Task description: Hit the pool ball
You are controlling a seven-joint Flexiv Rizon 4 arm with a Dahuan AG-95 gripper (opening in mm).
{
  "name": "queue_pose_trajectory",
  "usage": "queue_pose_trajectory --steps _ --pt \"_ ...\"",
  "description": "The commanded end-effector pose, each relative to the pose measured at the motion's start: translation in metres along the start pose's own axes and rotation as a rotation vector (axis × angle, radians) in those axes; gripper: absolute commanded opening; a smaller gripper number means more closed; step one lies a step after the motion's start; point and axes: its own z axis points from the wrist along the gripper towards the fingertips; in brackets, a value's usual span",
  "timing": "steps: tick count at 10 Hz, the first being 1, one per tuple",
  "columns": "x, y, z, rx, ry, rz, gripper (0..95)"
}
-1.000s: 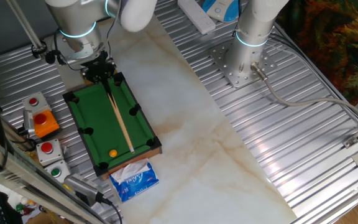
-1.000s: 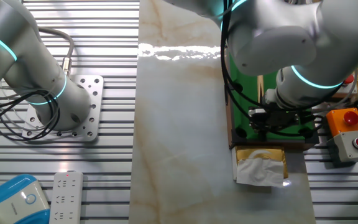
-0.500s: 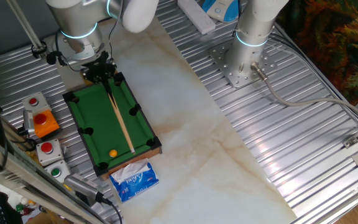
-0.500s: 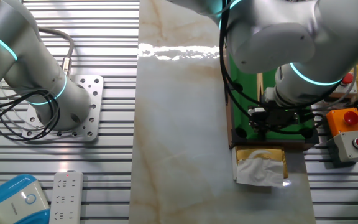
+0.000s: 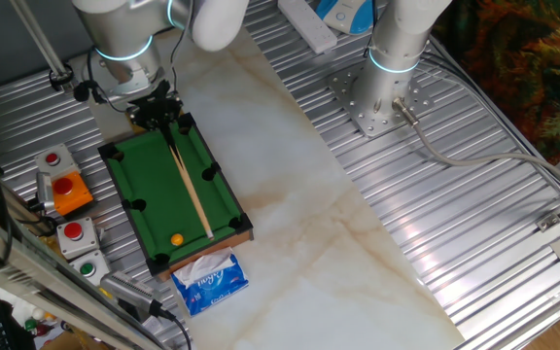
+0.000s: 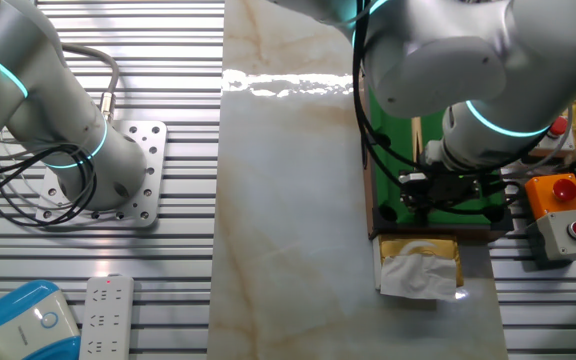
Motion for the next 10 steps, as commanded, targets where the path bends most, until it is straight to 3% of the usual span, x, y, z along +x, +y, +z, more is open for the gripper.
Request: queue_pose_trajectory --steps 1,5,7,8,10 --pt "0.0 -0.001 0.0 -0.001 -0.001 -0.001 19.0" --pt "0.0 0.0 -0.004 -0.002 -0.001 0.006 19.0" --pt "-0.001 0.004 -0.03 -0.005 0.004 0.028 19.0" --pt "-0.001 0.005 -0.036 -0.006 0.003 0.058 19.0" --pt "-0.003 0.011 -0.059 -0.02 0.016 0.279 19.0"
